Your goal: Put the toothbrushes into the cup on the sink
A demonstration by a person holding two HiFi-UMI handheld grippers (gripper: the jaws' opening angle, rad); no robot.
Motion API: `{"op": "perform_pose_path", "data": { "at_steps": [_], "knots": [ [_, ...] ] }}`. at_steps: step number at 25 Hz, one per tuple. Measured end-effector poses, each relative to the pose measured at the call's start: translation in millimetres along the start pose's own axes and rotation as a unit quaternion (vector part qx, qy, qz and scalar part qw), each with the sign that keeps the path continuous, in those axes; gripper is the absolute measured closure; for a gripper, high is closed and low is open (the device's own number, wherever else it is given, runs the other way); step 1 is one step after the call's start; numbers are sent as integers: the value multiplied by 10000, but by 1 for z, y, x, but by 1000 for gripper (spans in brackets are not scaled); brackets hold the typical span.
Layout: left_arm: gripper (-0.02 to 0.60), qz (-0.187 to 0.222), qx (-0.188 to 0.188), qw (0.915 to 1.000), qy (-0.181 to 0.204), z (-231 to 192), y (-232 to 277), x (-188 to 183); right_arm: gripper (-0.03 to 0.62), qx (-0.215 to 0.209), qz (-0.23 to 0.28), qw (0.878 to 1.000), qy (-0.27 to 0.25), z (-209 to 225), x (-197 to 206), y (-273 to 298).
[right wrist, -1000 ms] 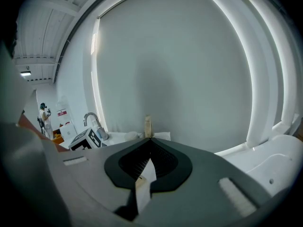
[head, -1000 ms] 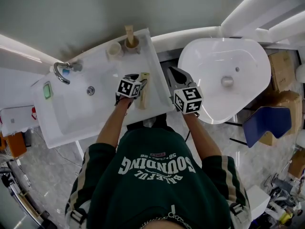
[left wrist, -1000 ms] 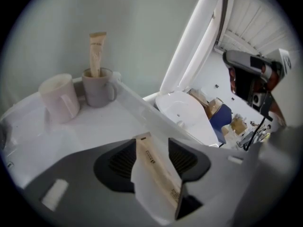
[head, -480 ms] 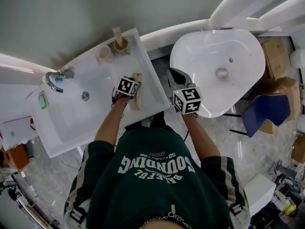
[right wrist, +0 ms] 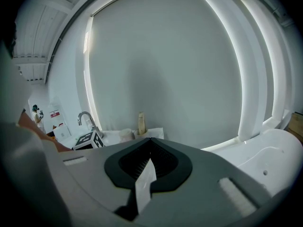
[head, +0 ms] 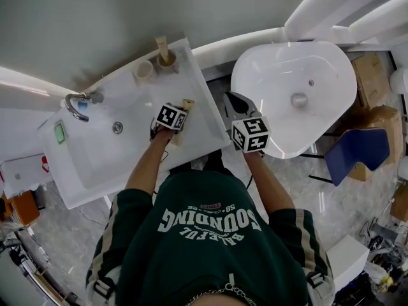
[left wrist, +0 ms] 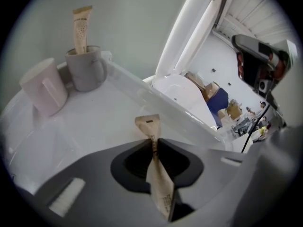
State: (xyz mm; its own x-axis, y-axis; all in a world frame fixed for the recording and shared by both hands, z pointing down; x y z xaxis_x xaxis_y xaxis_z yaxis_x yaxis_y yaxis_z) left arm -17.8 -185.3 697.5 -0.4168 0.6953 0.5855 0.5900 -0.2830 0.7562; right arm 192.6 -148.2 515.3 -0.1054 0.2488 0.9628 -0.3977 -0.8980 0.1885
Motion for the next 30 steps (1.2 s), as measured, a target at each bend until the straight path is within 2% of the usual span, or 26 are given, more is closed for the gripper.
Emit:
{"op": "perform_pose_path", "data": {
  "at_steps": [4, 10, 15, 20, 26, 30],
  "knots": [
    [495, 350, -119, 9993, 28, -6, -16, -7, 589, -101, 14, 9999, -37, -9, -2, 4],
    [497, 1165, -165, 9928, 242, -10, -47, -33, 589, -323, 38, 9994, -142, -25, -6, 17],
    [497, 1727, -306, 9838, 357, -17, -76, -53, 589, -535, 82, 9983, -231, -41, -13, 28],
    [497, 2369, -522, 9696, 310, -24, -106, -72, 589, -743, 122, 9966, -347, -55, -21, 40],
    [497, 2531, -717, 9643, 310, -34, -126, -74, 589, -968, 94, 9944, -418, -73, -22, 52],
    [497, 2948, -977, 9503, 205, -52, -150, -83, 589, -1088, 48, 9929, -472, -85, -21, 57]
  ]
}}
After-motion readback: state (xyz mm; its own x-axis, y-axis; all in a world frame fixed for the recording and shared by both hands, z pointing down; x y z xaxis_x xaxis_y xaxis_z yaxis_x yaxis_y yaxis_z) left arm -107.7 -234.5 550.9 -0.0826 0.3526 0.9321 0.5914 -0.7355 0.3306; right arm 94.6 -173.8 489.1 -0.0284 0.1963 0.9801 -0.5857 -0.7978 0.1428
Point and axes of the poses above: the fingertips, and each gripper's own axes: y forward along the fingers, z to its right, x out of its underside, the point moved 7 cm from there along -y, backward along the fingers, and after that the axes turned 12 degrees about z, right-handed, at the moved point
